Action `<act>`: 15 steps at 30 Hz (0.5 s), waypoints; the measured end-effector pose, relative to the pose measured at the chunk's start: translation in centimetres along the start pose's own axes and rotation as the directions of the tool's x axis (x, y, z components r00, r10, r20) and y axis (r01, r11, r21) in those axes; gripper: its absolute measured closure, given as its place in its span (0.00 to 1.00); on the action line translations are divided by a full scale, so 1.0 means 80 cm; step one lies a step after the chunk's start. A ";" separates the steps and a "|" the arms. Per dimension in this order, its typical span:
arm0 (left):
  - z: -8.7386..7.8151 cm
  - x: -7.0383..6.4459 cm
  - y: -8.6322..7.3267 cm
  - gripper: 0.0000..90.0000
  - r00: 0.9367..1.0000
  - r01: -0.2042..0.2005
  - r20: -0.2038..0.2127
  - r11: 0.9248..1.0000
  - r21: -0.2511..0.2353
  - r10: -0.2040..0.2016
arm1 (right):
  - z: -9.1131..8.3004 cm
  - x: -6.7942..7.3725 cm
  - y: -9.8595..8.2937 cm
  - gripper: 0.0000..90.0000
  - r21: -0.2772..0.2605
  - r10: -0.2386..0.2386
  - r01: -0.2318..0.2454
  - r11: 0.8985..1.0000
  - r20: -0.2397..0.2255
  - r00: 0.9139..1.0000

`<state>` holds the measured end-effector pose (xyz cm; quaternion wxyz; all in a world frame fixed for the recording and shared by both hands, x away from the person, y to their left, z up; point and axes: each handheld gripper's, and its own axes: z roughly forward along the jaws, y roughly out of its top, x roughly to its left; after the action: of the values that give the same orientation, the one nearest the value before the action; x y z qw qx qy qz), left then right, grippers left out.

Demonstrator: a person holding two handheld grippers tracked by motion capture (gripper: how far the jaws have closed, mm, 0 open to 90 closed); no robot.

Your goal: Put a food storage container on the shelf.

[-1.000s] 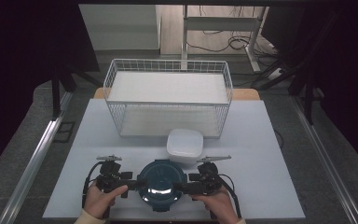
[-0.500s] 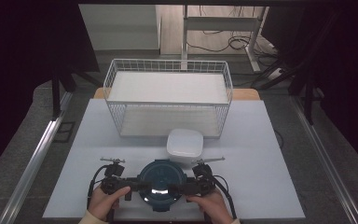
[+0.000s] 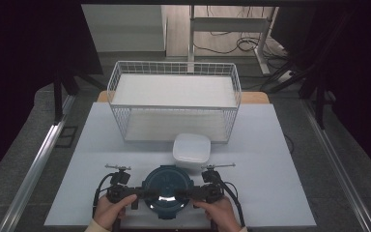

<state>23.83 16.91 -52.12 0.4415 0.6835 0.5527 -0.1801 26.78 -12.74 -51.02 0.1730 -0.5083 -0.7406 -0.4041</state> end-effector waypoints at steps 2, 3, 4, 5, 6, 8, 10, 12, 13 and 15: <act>-0.001 0.001 -0.001 0.28 1.000 0.011 0.002 1.000 -0.008 -0.011 | -0.004 0.000 0.001 0.27 -0.002 0.006 -0.006 1.000 0.000 1.000; -0.002 0.002 -0.001 0.29 1.000 0.018 0.004 1.000 -0.011 -0.018 | -0.004 -0.001 0.001 0.28 -0.006 0.009 -0.009 1.000 -0.002 1.000; -0.003 0.002 -0.001 0.30 1.000 0.023 0.008 1.000 -0.013 -0.023 | -0.004 -0.002 0.000 0.29 -0.010 0.016 -0.016 1.000 -0.005 1.000; -0.004 0.002 -0.001 0.31 1.000 0.025 0.008 1.000 -0.017 -0.025 | -0.006 -0.003 0.000 0.30 -0.017 0.027 -0.027 0.999 -0.010 1.000; -0.006 0.001 -0.001 0.32 1.000 0.027 0.009 0.999 -0.024 -0.027 | -0.007 -0.004 0.000 0.32 -0.021 0.032 -0.032 0.999 -0.013 0.999; -0.008 -0.002 -0.002 0.35 1.000 0.027 0.006 0.999 -0.032 -0.026 | -0.010 -0.004 -0.001 0.34 -0.029 0.044 -0.045 0.999 -0.018 0.999; -0.009 -0.004 -0.002 0.36 1.000 0.024 0.000 0.999 -0.039 -0.024 | -0.012 -0.004 -0.003 0.36 -0.038 0.051 -0.052 0.998 -0.022 0.998; -0.010 -0.006 -0.003 0.37 1.000 0.023 -0.006 0.999 -0.047 -0.024 | -0.014 -0.003 -0.004 0.37 -0.048 0.060 -0.061 0.997 -0.022 0.998; -0.011 -0.007 -0.003 0.37 1.000 0.023 -0.010 0.999 -0.049 -0.023 | -0.015 -0.003 -0.005 0.38 -0.052 0.063 -0.064 0.997 -0.022 0.998; -0.012 -0.008 -0.003 0.38 1.000 0.023 -0.013 0.998 -0.057 -0.024 | -0.017 -0.001 -0.006 0.39 -0.062 0.064 -0.065 0.996 -0.022 0.998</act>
<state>23.16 17.32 -51.20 0.4548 0.6654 0.5686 -0.1647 26.17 -13.90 -50.45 0.1771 -0.5331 -0.7091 -0.4262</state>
